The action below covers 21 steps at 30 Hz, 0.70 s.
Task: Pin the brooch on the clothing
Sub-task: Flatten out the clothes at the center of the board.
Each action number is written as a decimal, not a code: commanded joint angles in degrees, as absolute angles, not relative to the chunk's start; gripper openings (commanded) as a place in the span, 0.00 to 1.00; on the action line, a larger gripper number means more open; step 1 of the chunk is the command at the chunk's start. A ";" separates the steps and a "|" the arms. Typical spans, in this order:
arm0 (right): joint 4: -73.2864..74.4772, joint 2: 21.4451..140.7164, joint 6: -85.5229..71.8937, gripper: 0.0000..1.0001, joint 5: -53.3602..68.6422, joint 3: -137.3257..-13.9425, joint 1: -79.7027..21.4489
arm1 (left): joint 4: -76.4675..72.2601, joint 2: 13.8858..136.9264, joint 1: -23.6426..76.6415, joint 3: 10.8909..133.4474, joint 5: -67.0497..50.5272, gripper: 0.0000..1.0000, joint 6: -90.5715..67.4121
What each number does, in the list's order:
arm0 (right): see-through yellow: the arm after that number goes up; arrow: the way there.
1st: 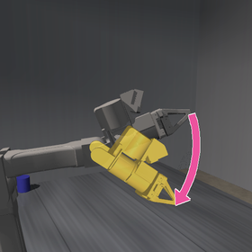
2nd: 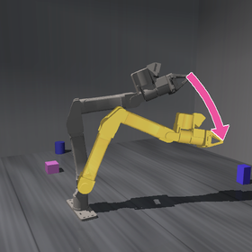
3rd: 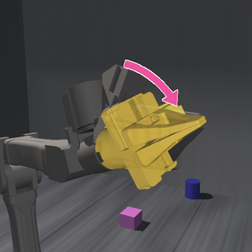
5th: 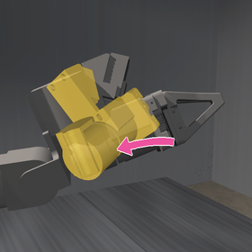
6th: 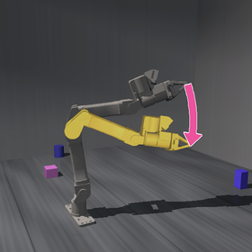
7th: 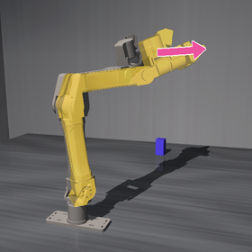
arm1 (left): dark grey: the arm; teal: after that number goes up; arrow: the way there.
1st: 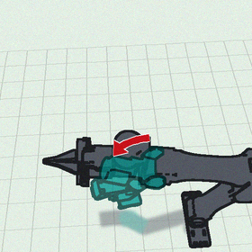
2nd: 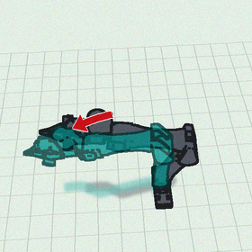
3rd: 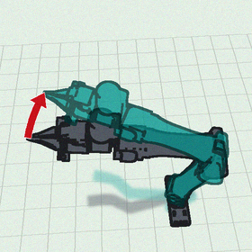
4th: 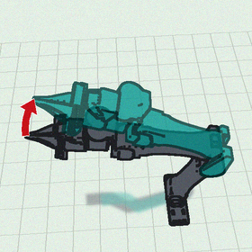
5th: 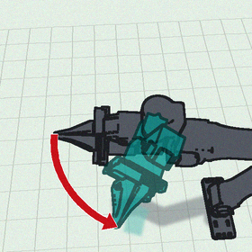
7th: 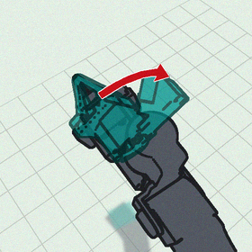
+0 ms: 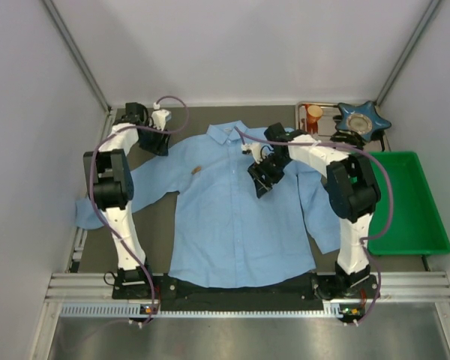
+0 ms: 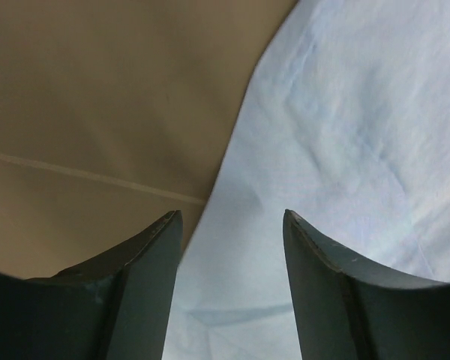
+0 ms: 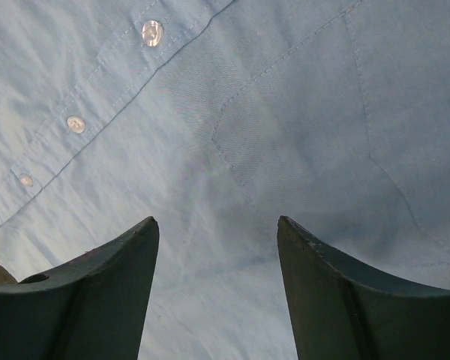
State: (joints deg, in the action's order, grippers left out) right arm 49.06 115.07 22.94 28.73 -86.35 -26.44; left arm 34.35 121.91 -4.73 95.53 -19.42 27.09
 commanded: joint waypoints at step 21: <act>48.16 123.03 24.87 0.63 30.24 -91.84 -34.71 | 41.22 135.08 -8.61 108.27 -18.10 0.00 28.83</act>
